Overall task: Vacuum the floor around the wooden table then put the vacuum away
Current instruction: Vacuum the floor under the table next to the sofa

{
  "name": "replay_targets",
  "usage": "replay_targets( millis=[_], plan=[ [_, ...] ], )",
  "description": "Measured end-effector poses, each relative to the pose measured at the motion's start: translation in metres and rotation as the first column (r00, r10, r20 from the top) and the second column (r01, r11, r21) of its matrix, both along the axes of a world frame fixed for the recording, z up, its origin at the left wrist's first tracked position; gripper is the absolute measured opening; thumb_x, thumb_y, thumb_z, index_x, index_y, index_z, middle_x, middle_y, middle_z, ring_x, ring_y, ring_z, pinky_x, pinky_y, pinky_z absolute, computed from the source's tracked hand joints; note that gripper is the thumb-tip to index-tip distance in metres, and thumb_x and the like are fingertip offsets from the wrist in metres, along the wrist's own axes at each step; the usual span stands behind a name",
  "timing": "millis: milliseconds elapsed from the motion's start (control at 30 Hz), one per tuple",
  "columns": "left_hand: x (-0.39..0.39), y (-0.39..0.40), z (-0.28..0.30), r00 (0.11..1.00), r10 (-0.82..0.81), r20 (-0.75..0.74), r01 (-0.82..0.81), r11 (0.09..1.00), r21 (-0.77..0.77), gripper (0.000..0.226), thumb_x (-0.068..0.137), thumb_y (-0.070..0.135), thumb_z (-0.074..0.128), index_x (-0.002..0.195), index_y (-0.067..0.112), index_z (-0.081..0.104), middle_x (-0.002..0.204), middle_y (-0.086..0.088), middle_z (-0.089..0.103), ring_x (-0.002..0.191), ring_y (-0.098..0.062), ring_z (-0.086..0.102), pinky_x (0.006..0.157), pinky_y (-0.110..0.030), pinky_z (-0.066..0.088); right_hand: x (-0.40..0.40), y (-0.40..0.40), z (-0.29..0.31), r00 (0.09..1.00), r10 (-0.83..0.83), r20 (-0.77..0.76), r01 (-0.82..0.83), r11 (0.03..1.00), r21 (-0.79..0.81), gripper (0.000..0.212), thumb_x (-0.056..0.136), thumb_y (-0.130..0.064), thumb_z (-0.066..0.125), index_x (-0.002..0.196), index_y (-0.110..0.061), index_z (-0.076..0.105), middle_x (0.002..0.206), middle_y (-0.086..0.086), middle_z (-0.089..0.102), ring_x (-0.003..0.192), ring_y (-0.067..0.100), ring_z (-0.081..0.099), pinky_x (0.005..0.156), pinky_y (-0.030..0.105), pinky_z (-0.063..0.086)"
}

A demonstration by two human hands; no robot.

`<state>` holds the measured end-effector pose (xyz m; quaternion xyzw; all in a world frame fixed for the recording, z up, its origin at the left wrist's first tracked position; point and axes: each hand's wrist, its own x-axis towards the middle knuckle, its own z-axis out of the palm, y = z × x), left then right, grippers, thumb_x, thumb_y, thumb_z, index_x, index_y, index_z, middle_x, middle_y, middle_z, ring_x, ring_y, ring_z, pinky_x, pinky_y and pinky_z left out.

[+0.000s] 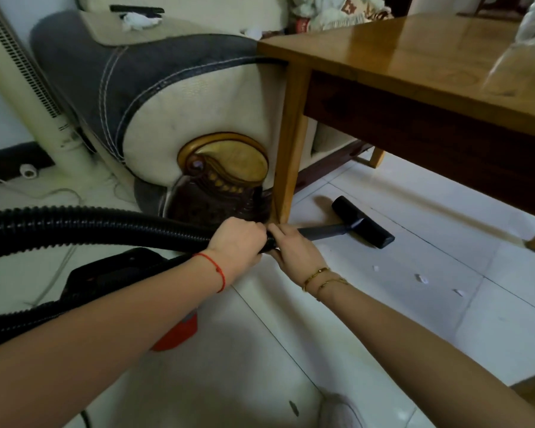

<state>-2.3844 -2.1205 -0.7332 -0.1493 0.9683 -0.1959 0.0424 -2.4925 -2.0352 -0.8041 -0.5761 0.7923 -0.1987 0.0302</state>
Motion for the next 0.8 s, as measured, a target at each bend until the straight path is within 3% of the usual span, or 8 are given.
replay_targets(
  millis=[300,467,700,800],
  plan=[
    [-0.024,-0.008,-0.014,0.998,0.057,-0.010,-0.056,0.998,0.018,0.025,0.095,0.026,0.050,0.114,0.010,0.049,0.106,-0.004,0.064,0.091,-0.021,0.064,0.066,-0.030,0.040,-0.024,-0.010,-0.013,1.000,0.004,-0.009,-0.004,1.000,-0.028,0.033,0.096,-0.026,0.051,0.126,-0.016,0.046,0.124,0.009,0.052,0.113,0.027,0.048,0.090,0.037,0.049],
    [-0.080,-0.007,-0.035,0.998,0.053,-0.017,-0.053,0.998,0.044,0.023,0.096,0.025,0.050,0.114,0.011,0.052,0.107,-0.004,0.064,0.092,-0.021,0.064,0.067,-0.030,0.041,-0.081,-0.008,-0.030,1.000,-0.022,0.007,0.022,1.000,-0.007,0.036,0.095,-0.024,0.054,0.129,-0.016,0.048,0.123,0.008,0.054,0.111,0.025,0.047,0.089,0.033,0.046],
    [-0.175,-0.001,-0.071,0.997,0.034,-0.063,-0.026,0.993,0.117,0.022,0.096,0.021,0.049,0.116,0.011,0.052,0.110,-0.004,0.062,0.098,-0.019,0.062,0.066,-0.028,0.036,-0.174,0.003,-0.049,0.998,-0.061,0.004,0.061,0.995,0.084,0.027,0.092,-0.018,0.058,0.117,-0.008,0.055,0.116,0.013,0.056,0.108,0.031,0.049,0.091,0.035,0.042],
    [-0.212,0.002,-0.083,0.995,0.038,-0.088,-0.022,0.985,0.172,0.024,0.095,0.022,0.052,0.117,0.010,0.051,0.110,-0.003,0.061,0.099,-0.020,0.062,0.067,-0.027,0.038,-0.207,0.008,-0.055,0.995,-0.090,0.037,0.084,0.989,0.122,0.030,0.094,-0.020,0.056,0.122,-0.011,0.053,0.123,0.010,0.055,0.122,0.034,0.044,0.104,0.040,0.038]
  ],
)
